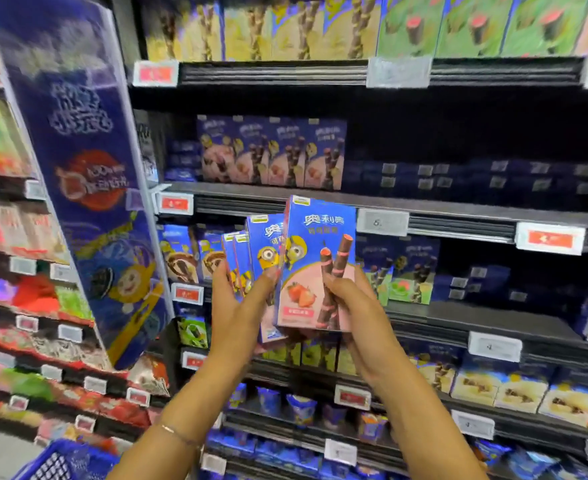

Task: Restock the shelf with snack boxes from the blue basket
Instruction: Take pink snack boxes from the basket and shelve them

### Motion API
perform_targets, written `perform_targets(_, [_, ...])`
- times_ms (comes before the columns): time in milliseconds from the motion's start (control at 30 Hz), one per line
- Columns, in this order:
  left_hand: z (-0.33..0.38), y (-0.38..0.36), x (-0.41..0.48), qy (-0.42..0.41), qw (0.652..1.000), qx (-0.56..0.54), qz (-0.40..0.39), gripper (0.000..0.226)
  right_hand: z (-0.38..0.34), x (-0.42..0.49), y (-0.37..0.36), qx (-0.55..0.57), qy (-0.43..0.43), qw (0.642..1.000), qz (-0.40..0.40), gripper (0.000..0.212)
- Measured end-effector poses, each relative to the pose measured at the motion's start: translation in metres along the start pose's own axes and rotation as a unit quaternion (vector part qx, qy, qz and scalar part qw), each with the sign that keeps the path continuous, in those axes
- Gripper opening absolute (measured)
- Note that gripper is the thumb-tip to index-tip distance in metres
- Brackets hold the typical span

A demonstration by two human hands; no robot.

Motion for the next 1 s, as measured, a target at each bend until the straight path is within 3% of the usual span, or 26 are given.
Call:
perform_targets(133, [0.027, -0.008, 0.037, -0.056, 0.998, 0.014, 0.023, 0.071, -0.026, 0.037, -0.023, -0.037, 0.025, 0.998, -0.054, 0.034])
perform_targets(333, [0.069, 0.010, 0.113, -0.147, 0.987, 0.041, 0.053, 0.085, -0.058, 0.083, -0.073, -0.063, 0.046, 0.991, -0.112, 0.026])
perform_targets(533, [0.088, 0.039, 0.190, -0.203, 0.974, 0.070, 0.072, 0.083, -0.073, 0.131, -0.114, -0.111, 0.069, 0.989, -0.071, 0.015])
perform_targets(667, [0.088, 0.058, 0.216, -0.248, 0.960, 0.094, 0.085, 0.085, -0.074, 0.172, -0.135, -0.148, 0.129, 0.980, 0.014, 0.018])
perform_targets(867, [0.077, 0.068, 0.236, -0.268, 0.960, 0.061, 0.058, 0.090, -0.041, 0.230, -0.184, -0.301, 0.170, 0.935, 0.082, 0.049])
perform_targets(1000, [0.069, 0.061, 0.247, -0.275, 0.960, 0.040, 0.043, 0.091, -0.027, 0.247, -0.217, -0.404, 0.199, 0.888, 0.087, 0.051])
Point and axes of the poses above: each hand's wrist, its own x-axis towards the middle knuckle, its own y-axis out of the back of the hand, z = x × y, the point moved 5 cm from there along x, towards the middle knuckle, and after that the axes turned 13 degrees about z, right-handed, at the moved point
